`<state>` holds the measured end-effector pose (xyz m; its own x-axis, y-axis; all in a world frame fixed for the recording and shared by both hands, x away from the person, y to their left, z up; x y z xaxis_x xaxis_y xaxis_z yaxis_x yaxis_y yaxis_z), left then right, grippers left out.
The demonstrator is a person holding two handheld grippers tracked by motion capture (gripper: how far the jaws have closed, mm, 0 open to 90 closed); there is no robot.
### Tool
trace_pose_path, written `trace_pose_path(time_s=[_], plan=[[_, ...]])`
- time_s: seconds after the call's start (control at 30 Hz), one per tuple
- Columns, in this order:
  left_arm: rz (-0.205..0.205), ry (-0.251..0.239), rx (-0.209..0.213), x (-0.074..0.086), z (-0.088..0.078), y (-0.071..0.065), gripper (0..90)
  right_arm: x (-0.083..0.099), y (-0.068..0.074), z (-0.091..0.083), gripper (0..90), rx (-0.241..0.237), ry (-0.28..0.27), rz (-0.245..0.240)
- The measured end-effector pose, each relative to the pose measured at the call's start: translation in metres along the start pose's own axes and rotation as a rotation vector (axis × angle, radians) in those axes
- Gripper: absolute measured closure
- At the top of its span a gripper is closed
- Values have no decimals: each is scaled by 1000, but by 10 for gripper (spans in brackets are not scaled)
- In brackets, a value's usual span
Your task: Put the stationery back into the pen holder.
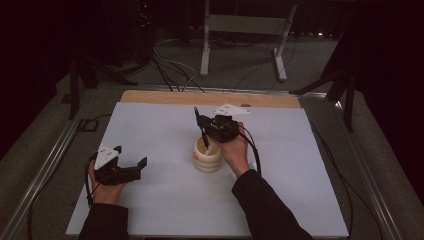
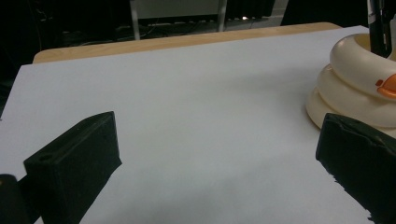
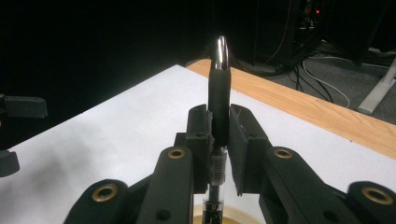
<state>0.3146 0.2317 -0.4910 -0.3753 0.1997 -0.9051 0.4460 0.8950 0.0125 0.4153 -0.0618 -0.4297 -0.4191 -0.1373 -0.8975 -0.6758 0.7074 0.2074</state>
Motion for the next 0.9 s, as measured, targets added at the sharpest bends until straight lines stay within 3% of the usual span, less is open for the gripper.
trace_pose_path(time_s=[0.57,0.9], plan=[[-3,-2,1,0,-1,0,0,12,-1,3,797,13,41,-33],[-2,-2,0,0,-1,0,0,16,-5,-1,795,12,61,-12]])
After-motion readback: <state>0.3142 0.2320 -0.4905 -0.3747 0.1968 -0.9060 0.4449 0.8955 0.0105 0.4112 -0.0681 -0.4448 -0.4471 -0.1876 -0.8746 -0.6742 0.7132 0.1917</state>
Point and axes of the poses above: each handheld gripper's, and its own axes: z roughly forward along the jaws, x roughly out of its underside, y roughly to its left, the point moved 4 cm from there along z, roughly forward along the jaws, and after that the axes turned 5 degrees about z, right-handed, at the moved point
